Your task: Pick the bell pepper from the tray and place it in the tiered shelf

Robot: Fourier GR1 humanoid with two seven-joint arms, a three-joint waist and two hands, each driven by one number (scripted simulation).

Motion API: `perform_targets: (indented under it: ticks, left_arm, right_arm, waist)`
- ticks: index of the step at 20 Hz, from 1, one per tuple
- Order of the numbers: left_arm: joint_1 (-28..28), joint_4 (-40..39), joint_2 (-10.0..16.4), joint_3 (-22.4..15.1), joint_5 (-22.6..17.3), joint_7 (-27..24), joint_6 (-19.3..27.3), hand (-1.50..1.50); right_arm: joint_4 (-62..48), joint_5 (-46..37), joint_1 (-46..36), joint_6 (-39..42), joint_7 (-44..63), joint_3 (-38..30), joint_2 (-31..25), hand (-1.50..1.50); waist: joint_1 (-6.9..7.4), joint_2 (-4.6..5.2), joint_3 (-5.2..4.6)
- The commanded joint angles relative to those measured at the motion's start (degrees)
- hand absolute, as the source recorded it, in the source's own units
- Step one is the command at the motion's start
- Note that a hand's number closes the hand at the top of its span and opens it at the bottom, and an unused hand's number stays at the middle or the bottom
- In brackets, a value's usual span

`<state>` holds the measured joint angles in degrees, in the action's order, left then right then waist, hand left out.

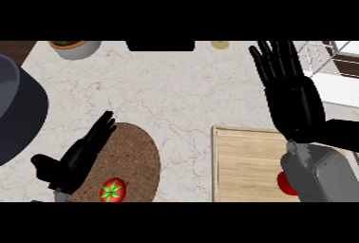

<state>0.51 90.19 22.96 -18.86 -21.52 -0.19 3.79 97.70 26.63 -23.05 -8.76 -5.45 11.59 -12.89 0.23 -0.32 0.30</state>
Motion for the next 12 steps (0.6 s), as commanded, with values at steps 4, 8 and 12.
perform_targets:
  ticks: [4, 8, 12]
  left_arm:
    - [-5.7, -1.75, 0.95, 3.51, 6.7, -0.64, 6.11, 0.0]
    - [-5.42, -1.16, 0.9, 3.47, 6.77, -2.1, 6.05, 0.0]
    - [-6.62, -2.27, 0.55, 2.82, 9.45, -1.57, 8.21, 0.0]
  right_arm:
    - [-2.76, 2.41, 4.36, 19.58, 2.24, -5.25, -18.51, -1.5]
    - [-7.26, 24.37, 11.37, 16.94, 3.72, -5.5, 0.51, 1.5]
    - [-16.19, -15.44, 9.73, 7.83, -8.75, -13.02, -25.11, 1.5]
  waist:
    - [-1.58, 0.55, -0.16]
    - [-1.28, 2.95, 1.65]
    - [-1.76, 1.7, -0.01]
